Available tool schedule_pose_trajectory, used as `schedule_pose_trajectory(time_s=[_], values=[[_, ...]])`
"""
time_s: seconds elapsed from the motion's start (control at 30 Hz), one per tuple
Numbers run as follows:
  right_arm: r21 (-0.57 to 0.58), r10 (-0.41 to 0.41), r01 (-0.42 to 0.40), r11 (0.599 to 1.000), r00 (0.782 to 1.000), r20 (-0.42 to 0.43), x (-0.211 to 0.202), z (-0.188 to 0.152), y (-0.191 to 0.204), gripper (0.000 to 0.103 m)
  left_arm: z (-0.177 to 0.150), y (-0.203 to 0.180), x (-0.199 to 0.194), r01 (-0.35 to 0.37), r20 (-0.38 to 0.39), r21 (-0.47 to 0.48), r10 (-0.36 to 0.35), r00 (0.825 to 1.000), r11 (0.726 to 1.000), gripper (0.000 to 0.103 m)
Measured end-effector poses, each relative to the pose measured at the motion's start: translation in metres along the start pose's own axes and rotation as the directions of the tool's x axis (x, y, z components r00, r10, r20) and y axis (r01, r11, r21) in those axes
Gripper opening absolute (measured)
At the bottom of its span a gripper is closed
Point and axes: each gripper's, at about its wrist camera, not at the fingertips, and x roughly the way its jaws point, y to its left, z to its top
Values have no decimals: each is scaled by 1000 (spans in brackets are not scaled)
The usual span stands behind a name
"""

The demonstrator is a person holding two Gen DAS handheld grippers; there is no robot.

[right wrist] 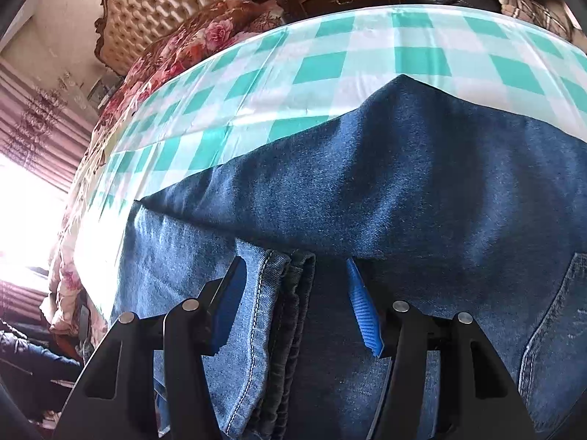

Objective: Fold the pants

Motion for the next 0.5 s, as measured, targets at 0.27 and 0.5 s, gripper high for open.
schedule_pose_trajectory(time_s=[0.27,0.5], values=[[51,52,-51,997,999,-5,0,5,-15,56,11,13,8,-14,5,-71,14,1000,997,9],[30,31,-31,999,999,-12,1,5,-11,56,14,18,10,3,16,-133,-1,1000,991,9]])
